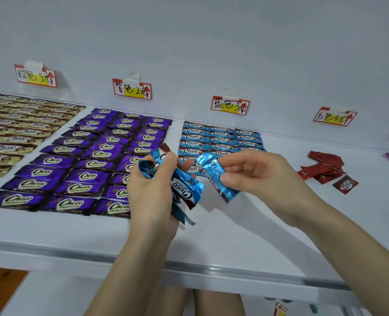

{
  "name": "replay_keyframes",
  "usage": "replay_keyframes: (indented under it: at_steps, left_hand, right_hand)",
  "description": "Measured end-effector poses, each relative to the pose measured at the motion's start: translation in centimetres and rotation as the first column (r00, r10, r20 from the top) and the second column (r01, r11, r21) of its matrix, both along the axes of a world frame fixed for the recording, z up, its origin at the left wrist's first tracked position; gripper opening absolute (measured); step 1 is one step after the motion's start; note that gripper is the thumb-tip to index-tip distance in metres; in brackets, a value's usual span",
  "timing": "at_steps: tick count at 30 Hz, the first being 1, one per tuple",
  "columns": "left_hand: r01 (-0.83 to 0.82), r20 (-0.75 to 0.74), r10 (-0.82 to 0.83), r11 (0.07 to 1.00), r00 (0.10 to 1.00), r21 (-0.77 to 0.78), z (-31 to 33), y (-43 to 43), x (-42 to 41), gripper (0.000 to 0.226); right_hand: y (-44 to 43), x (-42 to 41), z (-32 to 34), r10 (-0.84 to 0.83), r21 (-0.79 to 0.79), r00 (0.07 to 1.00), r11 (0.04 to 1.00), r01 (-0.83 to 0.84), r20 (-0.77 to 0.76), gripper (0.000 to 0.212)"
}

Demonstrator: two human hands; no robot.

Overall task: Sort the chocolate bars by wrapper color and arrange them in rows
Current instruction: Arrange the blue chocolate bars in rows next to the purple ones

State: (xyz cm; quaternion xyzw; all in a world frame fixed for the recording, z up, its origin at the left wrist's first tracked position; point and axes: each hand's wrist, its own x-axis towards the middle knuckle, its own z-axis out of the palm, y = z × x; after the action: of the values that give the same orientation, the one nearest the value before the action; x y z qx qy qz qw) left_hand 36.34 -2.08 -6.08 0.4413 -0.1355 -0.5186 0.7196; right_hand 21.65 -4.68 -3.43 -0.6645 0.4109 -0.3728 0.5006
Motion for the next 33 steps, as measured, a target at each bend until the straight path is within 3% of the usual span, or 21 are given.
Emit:
replay_keyframes:
  at_steps: [3, 6, 8, 9, 11, 13, 14, 16, 18, 21, 25, 28, 33]
  left_hand:
    - [0.086, 0.122, -0.093, 0.995, 0.988, 0.060, -0.4, 0.2, 0.0, 0.013]
    - [0.207, 0.190, -0.215, 0.976, 0.958, 0.061, -0.3, 0.5, -0.6, 0.034]
    - [0.293, 0.159, -0.299, 0.954, 0.941, 0.057, 0.1, 0.6, -1.1, 0.040]
    - [0.330, 0.130, -0.334, 0.943, 0.934, 0.054, 0.2, 0.7, -1.2, 0.042]
    - [0.379, 0.099, -0.383, 0.924, 0.919, 0.053, 0.4, 0.6, -1.4, 0.036]
    - [0.380, 0.120, -0.384, 0.923, 0.915, 0.054, 0.3, 0.5, -1.4, 0.013]
    - [0.357, 0.147, -0.362, 0.932, 0.921, 0.057, 0.2, 0.5, -1.4, 0.006]
    - [0.302, 0.232, -0.305, 0.952, 0.924, 0.049, -0.1, 0.4, -1.2, 0.016]
    - [0.258, 0.306, -0.254, 0.966, 0.918, 0.028, -0.3, 0.4, -1.1, 0.020]
    - [0.245, 0.343, -0.234, 0.970, 0.910, 0.011, -0.4, 0.4, -1.1, 0.021]
    - [0.259, 0.367, -0.244, 0.966, 0.898, 0.010, -0.5, 0.4, -1.3, 0.022]
    - [0.277, 0.382, -0.262, 0.961, 0.886, 0.017, -0.6, 0.3, -1.2, 0.020]
    - [0.313, 0.372, -0.325, 0.945, 0.869, 0.094, -1.0, 0.3, -1.5, 0.012]
  right_hand:
    - [-0.6, -0.7, -0.1, -0.058, 0.039, 0.998, 0.998, 0.056, 0.037, 0.023]
    - [-0.9, -1.0, -0.4, -0.039, -0.010, 0.999, 0.999, 0.040, 0.007, 0.023]
    - [-0.8, -1.1, -0.9, -0.069, -0.176, 0.997, 0.982, 0.060, -0.045, 0.024]
    - [-0.7, -1.0, -1.1, -0.107, -0.342, 0.989, 0.937, 0.066, -0.102, 0.021]
    - [-0.7, -1.2, -1.8, -0.181, -0.655, 0.956, 0.755, -0.015, -0.231, 0.008]
    - [-0.7, -1.5, -2.5, -0.201, -0.757, 0.935, 0.646, -0.097, -0.291, 0.016]
    - [-0.8, -1.7, -2.7, -0.175, -0.750, 0.941, 0.652, -0.110, -0.290, 0.017]
    - [-0.7, -2.1, -2.6, -0.144, -0.709, 0.956, 0.700, -0.084, -0.255, 0.013]
    - [-0.7, -2.5, -2.2, -0.188, -0.611, 0.970, 0.790, 0.056, -0.154, 0.007]
    - [-0.9, -2.9, -2.1, -0.264, -0.507, 0.964, 0.836, 0.212, -0.033, 0.022]
    - [-0.6, -2.6, -2.1, -0.270, -0.596, 0.954, 0.790, 0.143, -0.130, 0.015]
    - [-1.0, -2.9, -2.2, -0.306, -0.769, 0.904, 0.638, -0.039, -0.300, 0.030]
    - [-1.3, -3.5, -3.2, -0.177, -0.716, 0.871, 0.654, -0.244, -0.459, 0.034]
